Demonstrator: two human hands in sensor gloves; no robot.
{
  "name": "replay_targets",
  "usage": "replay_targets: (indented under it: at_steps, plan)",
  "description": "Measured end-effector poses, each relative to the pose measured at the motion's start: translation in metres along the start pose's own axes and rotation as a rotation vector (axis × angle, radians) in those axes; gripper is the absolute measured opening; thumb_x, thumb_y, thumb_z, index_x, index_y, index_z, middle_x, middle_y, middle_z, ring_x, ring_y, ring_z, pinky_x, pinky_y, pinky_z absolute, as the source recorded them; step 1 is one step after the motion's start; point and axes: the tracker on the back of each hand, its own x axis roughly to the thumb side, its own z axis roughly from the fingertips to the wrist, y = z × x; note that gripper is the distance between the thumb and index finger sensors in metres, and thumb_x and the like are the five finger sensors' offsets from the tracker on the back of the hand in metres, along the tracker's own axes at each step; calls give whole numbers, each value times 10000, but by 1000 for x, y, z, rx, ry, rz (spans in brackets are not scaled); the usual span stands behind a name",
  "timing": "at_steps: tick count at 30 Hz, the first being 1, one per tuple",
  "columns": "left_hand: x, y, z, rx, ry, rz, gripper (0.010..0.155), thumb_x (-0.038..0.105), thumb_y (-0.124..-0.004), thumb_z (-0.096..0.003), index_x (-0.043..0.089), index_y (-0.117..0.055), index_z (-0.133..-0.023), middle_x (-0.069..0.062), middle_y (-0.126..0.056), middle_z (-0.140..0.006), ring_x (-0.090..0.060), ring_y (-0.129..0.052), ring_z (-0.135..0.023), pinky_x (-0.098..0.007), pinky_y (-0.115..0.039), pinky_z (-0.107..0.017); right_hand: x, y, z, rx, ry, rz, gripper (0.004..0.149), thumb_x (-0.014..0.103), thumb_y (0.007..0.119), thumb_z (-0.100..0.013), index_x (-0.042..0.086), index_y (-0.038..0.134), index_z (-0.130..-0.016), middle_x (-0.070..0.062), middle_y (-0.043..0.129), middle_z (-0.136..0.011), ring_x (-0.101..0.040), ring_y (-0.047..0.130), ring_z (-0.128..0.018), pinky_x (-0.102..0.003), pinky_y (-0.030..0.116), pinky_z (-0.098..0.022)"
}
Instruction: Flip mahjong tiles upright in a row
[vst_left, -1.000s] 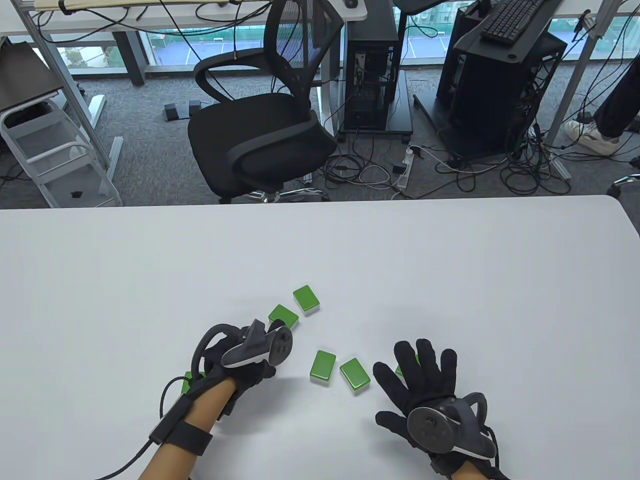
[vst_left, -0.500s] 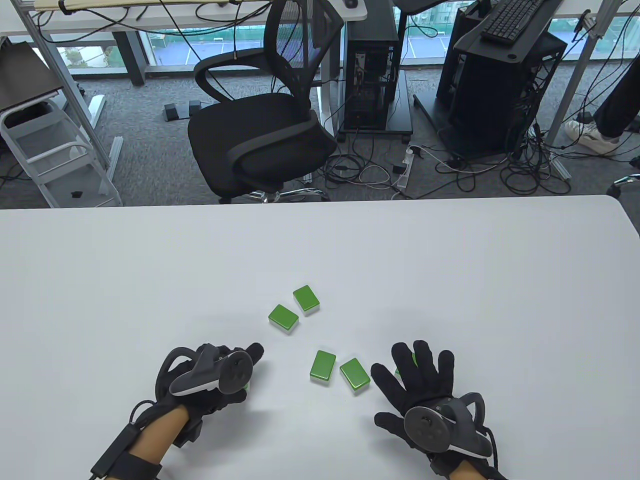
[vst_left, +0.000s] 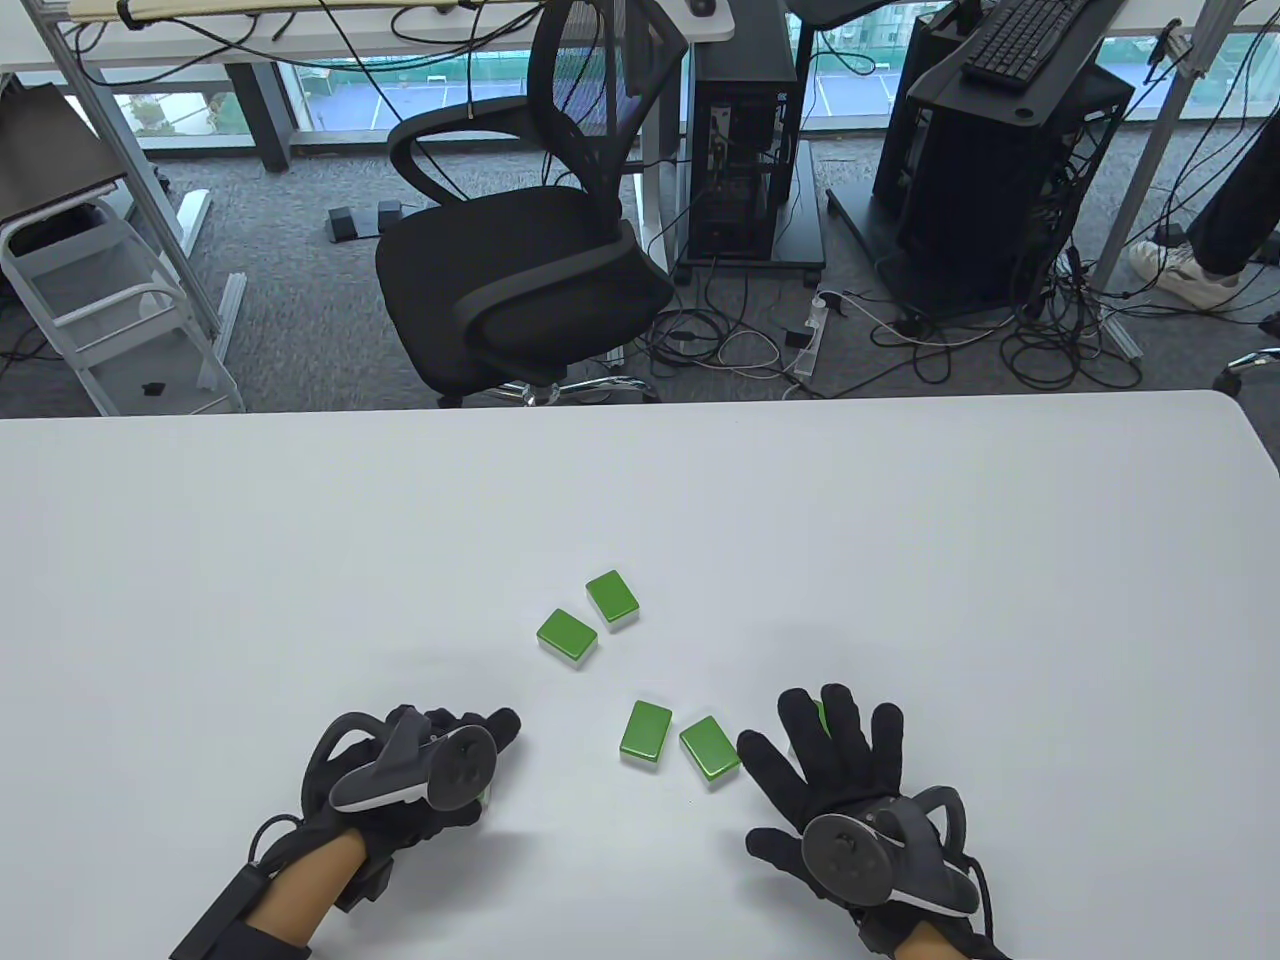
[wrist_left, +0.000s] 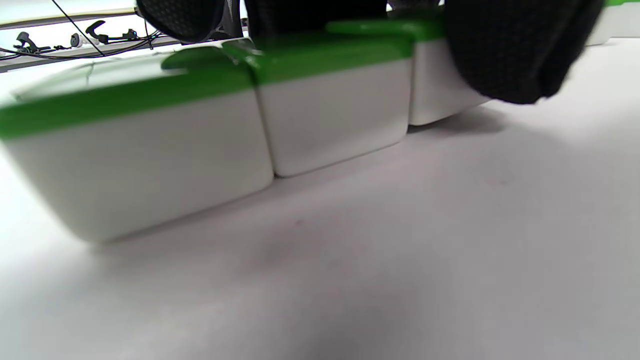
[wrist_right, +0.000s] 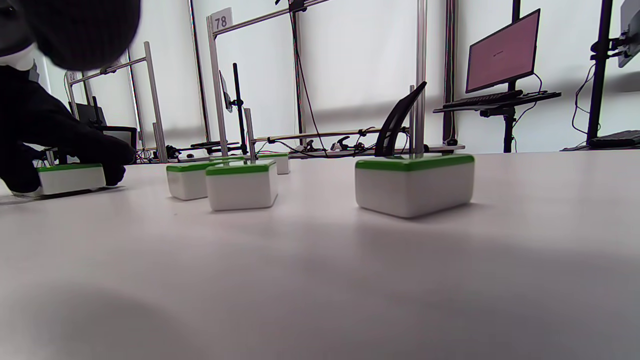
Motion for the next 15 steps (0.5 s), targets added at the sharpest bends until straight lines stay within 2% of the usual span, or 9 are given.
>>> replay_targets:
  at_steps: [11,15]
  plan:
    - [1,1,-4,-85,16,-8,851,566,-817,-299,418,-398,-1025,85,-633,-1101,-226,-749,-1016,-587,-596,-762,0,1,0,1,-1,-1,863,612,674,-435,465,21,-980,-10,-119,-1104,-400,-118,-964,-715,43,-663]
    - [2,8,-10,-169,17,8,892,617,-802,-287,427,-356,-1036,62,-600,-1129,-249,-722,-1041,-588,-596,-759,0,1,0,1,-1,-1,864,612,675,-435,466,21,-980,-8,-121,-1104,-400,-119,-963,-715,42,-663]
